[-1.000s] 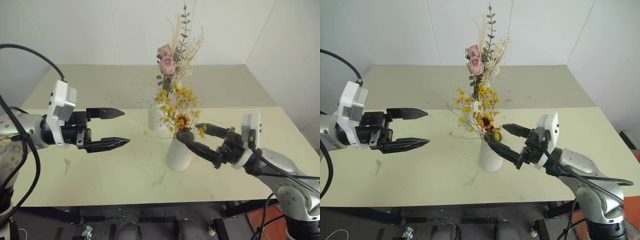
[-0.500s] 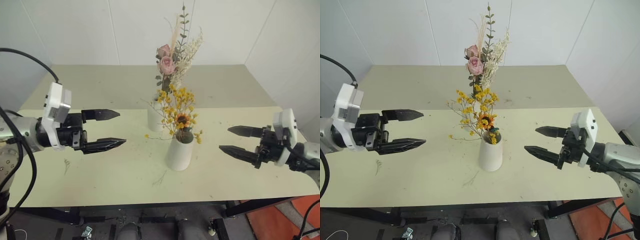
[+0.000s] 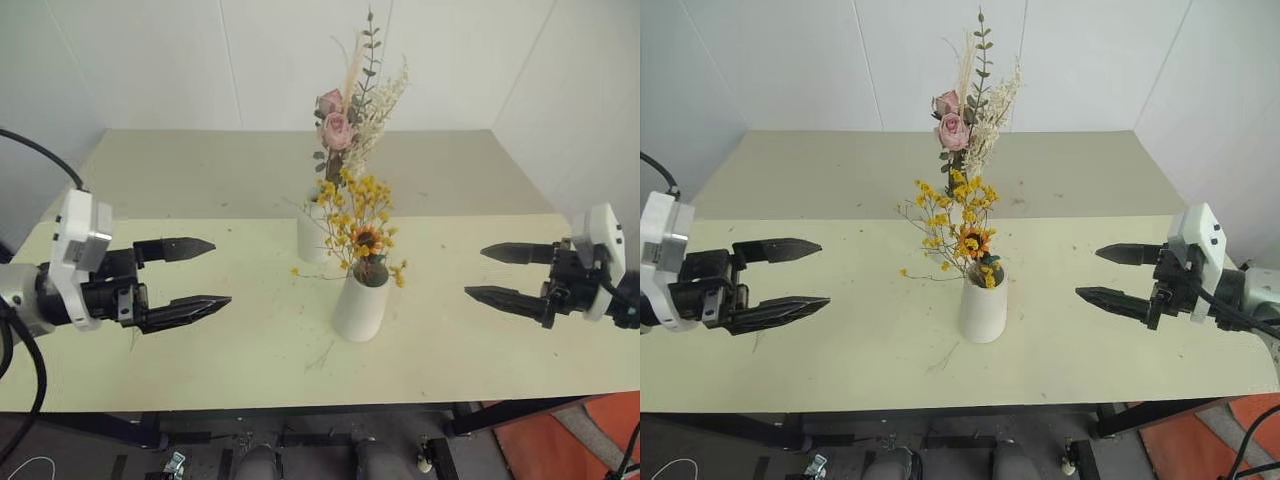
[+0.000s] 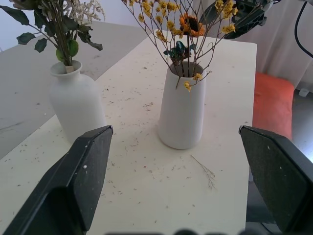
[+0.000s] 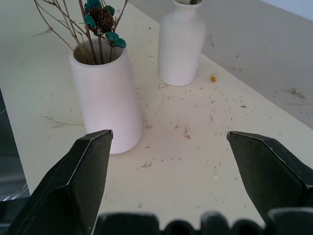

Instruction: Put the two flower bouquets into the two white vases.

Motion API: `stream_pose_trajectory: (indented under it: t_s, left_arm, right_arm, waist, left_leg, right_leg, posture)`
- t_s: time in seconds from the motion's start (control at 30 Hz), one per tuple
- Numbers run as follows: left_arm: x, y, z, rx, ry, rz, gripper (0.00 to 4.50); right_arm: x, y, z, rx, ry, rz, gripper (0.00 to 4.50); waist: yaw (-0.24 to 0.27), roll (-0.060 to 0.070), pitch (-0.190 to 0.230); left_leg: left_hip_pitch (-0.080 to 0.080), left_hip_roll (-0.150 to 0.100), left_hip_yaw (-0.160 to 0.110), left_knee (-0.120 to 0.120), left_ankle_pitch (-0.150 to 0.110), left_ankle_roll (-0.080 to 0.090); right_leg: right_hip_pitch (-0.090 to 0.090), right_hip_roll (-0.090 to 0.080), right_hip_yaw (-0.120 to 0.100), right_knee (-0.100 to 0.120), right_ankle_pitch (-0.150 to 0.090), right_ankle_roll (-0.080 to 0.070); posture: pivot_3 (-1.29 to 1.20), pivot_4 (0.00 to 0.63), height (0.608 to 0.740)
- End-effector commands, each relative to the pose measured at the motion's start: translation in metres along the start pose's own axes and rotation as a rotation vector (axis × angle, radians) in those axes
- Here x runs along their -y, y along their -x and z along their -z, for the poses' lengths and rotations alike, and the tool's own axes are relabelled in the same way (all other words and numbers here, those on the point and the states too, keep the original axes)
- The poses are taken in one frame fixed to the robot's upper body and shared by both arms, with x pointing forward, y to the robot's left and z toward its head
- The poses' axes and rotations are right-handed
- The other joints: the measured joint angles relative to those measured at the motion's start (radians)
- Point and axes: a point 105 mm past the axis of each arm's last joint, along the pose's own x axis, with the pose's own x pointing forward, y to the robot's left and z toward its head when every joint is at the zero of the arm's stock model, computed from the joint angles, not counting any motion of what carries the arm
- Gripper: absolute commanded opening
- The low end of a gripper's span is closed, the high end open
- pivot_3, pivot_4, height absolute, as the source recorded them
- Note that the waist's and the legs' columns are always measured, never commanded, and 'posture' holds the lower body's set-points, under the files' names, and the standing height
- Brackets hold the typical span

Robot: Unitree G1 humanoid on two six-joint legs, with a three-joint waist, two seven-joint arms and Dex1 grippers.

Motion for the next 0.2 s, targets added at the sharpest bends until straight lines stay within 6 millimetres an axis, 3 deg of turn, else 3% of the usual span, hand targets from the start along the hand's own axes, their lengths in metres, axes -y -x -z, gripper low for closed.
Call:
stream_pose_trajectory:
  t_s: [0.03,0.2]
  left_arm:
    - [0.003,0.0031,-0.0099,0.009,-0.042,-0.009,4.5]
    - [0.0017,0.0038,-0.0088,0.007,-0.039,-0.012,4.5]
  right_arm:
    - [0.0032,0.006,-0.0148,0.022,0.069,0.014,4.45]
    - [0.0045,0.0079,-0.0177,0.03,0.077,0.021,4.45]
  waist:
    - [0.0,0.0,0.0]
    - [0.0,0.0,0.0]
  left_leg:
    - [0.0,0.0,0.0,0.0,0.0,0.0]
    - [0.0,0.0,0.0,0.0,0.0,0.0]
  right_leg:
    - [0.0,0.0,0.0,0.0,0.0,0.0]
    - [0.0,0.0,0.0,0.0,0.0,0.0]
  posture:
    - [0.0,0.15,0.74]
    - [0.0,0.15,0.74]
